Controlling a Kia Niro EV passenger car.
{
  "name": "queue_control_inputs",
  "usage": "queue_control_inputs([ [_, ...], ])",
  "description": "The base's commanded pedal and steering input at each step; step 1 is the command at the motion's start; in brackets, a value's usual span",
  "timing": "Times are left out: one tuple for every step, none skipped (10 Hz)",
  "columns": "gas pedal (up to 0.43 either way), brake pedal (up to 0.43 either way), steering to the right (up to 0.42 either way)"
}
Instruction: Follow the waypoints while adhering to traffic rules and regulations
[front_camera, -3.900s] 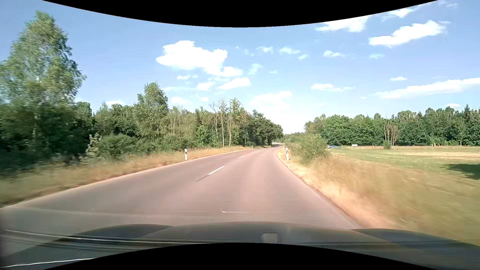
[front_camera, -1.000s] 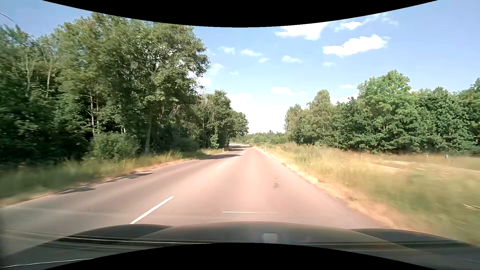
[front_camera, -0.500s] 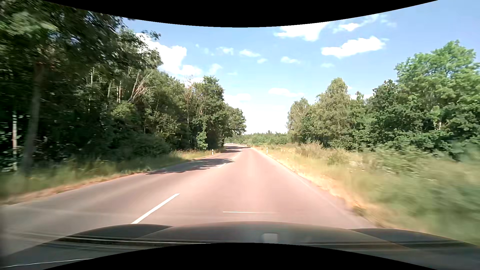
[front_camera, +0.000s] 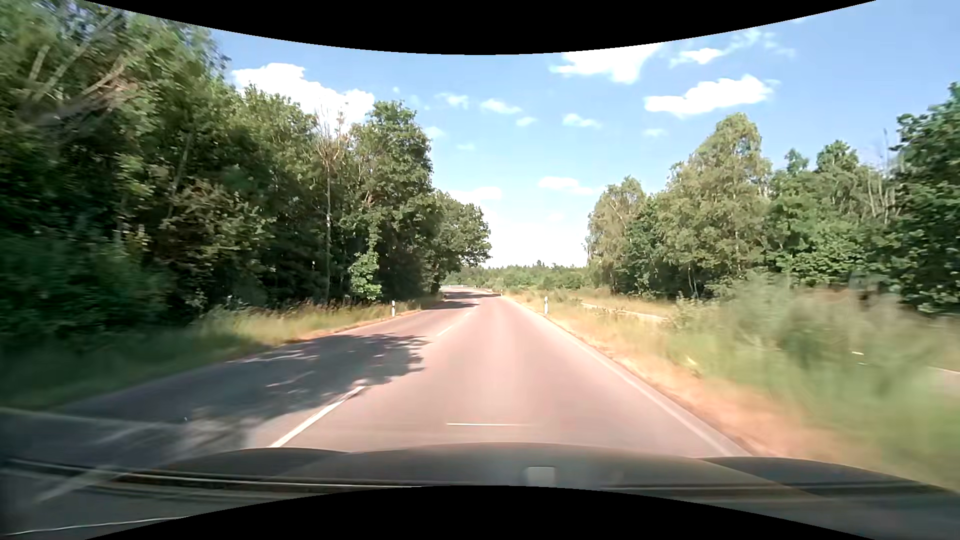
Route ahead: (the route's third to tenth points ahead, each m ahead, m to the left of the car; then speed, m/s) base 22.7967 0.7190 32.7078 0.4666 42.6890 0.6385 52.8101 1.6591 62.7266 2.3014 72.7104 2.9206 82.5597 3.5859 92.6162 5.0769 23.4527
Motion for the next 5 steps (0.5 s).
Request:
queue_control_inputs([
  [0.138, 0.006, -0.001],
  [0.138, 0.006, -0.002],
  [0.138, 0.006, -0.002],
  [0.15, 0.006, -0.002],
  [0.15, 0.006, -0.002],
])
